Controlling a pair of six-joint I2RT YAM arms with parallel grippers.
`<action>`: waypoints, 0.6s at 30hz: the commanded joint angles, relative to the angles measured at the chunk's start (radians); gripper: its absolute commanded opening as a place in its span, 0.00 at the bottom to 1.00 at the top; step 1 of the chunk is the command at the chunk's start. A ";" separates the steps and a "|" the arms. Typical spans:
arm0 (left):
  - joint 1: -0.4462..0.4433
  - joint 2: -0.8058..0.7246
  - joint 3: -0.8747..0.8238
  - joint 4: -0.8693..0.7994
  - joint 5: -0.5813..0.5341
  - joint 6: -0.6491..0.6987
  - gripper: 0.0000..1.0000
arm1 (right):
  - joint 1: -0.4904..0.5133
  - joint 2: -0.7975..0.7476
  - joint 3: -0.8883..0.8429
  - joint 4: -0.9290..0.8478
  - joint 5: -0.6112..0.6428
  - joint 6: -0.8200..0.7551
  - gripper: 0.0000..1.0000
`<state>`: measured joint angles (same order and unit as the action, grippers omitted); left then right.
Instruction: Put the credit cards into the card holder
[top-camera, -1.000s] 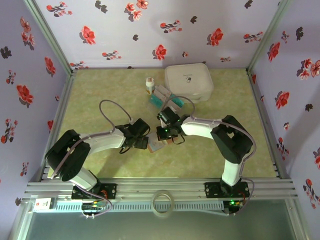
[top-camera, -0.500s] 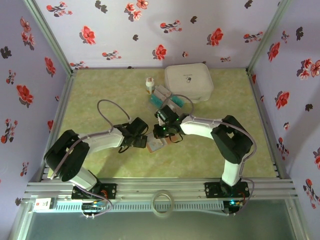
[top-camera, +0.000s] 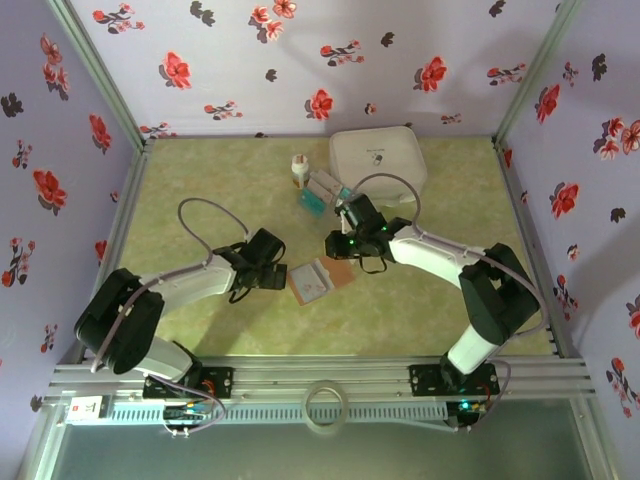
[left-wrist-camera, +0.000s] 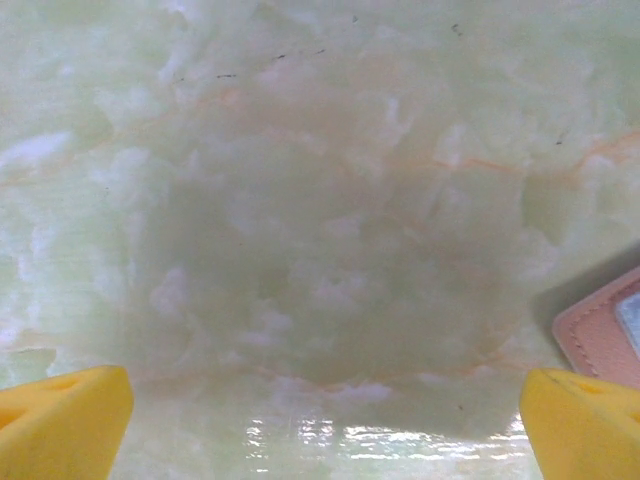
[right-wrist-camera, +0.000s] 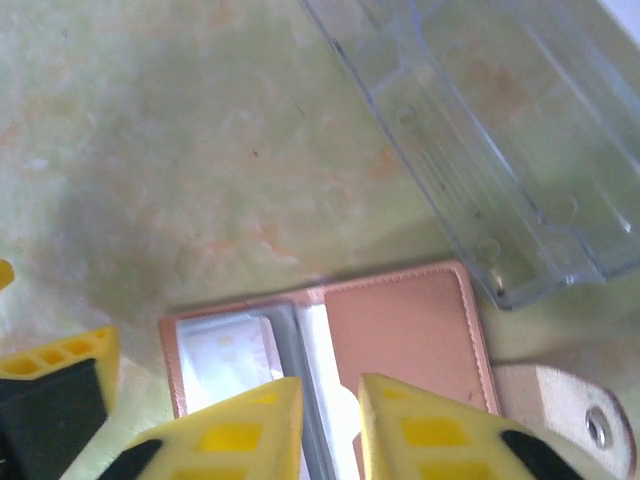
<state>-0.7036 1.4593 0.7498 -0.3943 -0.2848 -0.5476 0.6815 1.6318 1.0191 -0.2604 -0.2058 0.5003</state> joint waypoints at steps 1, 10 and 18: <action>0.000 -0.031 -0.020 -0.015 0.034 0.004 1.00 | 0.011 -0.008 -0.044 0.001 -0.011 0.000 0.14; -0.060 -0.029 -0.042 -0.017 0.042 -0.040 1.00 | 0.075 0.057 -0.057 0.056 -0.024 0.034 0.02; -0.082 0.007 -0.050 -0.009 0.040 -0.052 1.00 | 0.103 0.109 -0.046 0.072 -0.004 0.046 0.00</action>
<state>-0.7773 1.4448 0.7113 -0.3946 -0.2493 -0.5777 0.7837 1.7271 0.9600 -0.2062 -0.2203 0.5320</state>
